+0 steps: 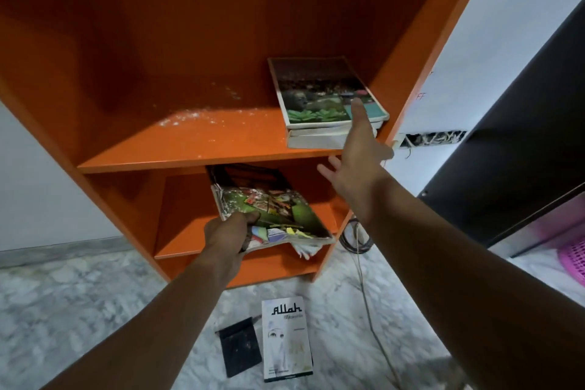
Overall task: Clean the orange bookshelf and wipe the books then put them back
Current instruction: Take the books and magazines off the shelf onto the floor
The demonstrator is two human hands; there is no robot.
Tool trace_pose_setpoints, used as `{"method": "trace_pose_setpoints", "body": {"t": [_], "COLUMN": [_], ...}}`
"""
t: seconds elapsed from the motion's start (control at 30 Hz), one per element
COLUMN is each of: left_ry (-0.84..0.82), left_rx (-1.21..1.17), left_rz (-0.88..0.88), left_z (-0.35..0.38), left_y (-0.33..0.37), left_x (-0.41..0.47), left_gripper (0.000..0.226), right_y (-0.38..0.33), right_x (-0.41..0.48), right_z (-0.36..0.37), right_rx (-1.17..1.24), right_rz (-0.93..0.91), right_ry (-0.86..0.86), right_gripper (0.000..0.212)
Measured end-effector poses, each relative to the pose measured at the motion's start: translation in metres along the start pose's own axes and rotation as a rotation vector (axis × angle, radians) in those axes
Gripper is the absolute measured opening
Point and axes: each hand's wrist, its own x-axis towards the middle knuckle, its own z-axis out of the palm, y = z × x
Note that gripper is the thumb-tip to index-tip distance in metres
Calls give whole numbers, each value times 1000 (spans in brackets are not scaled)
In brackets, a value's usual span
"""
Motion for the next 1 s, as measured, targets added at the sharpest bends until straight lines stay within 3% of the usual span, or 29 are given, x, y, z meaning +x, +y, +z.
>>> {"method": "trace_pose_setpoints", "body": {"t": [0.07,0.2,0.43,0.57,0.7,0.8,0.83,0.9,1.0], "left_ry": [-20,-26,-61,-42,-34,-10,-5,12,26], "left_rx": [3,4,-12,-13,53,89,100,160,234], "left_rz": [33,48,74,60,58,88,95,79,96], "left_z": [-10,-23,-36,-41,-51,-64,-69,-79,-89], "left_y": [-5,-8,-1,7,0,-20,-26,-42,-64], "left_x": [0,-5,-27,-42,-64,-76,-79,-88,-92], "left_gripper": [30,19,22,17,24,20,18,23,27], "right_y": [-10,-17,-6,17,42,60,68,92,132], "right_x": [15,23,-17,-41,-58,-73,-79,-95,-104], "right_z": [16,22,18,-2,-47,-97,-114,-153,-203], "right_rx": [-47,-180,-38,73,330,589,562,407,334], "right_rz": [52,76,-30,19,137,350,366,281,319], "right_ry": [75,20,72,37,-225,-326,-370,-292,-185], "right_gripper": [103,81,62,62,47,40,32,25,31]}}
